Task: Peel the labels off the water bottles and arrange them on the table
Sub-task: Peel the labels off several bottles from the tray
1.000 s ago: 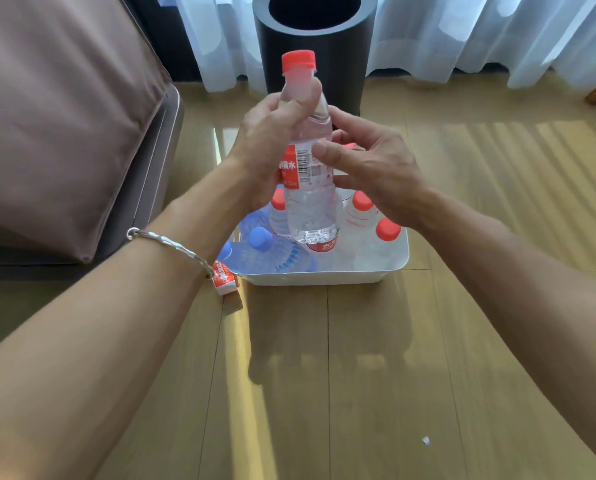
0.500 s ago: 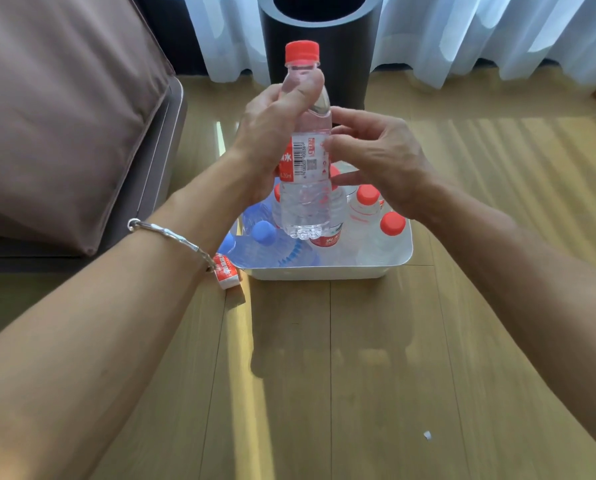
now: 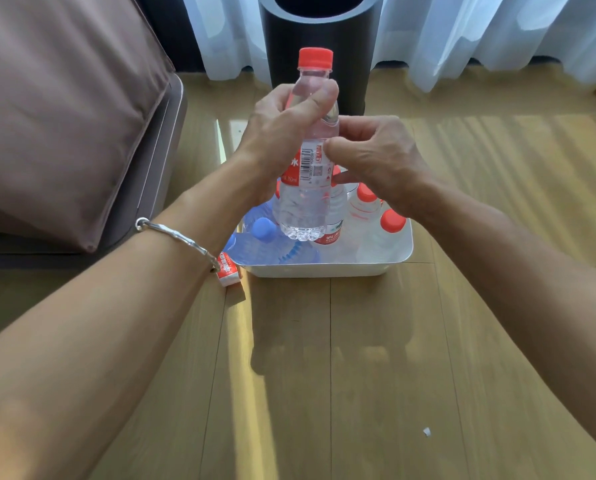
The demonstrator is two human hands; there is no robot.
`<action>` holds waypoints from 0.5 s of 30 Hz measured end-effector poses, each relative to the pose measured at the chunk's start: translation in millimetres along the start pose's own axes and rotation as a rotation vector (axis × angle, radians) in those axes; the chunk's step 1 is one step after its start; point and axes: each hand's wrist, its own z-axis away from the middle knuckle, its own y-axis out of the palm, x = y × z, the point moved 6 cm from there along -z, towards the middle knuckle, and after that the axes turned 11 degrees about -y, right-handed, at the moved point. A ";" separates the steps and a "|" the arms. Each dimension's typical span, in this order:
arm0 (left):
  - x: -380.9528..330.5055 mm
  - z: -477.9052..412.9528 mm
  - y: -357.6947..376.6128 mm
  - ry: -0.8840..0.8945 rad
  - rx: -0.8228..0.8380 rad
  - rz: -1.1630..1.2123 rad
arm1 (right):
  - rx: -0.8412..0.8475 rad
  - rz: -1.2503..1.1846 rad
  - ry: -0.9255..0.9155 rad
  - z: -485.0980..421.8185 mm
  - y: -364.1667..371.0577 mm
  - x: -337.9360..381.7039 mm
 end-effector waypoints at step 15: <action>-5.1 1.1 6.9 0.029 -0.084 -0.001 | 0.000 -0.243 0.057 -1.6 3.7 -8.1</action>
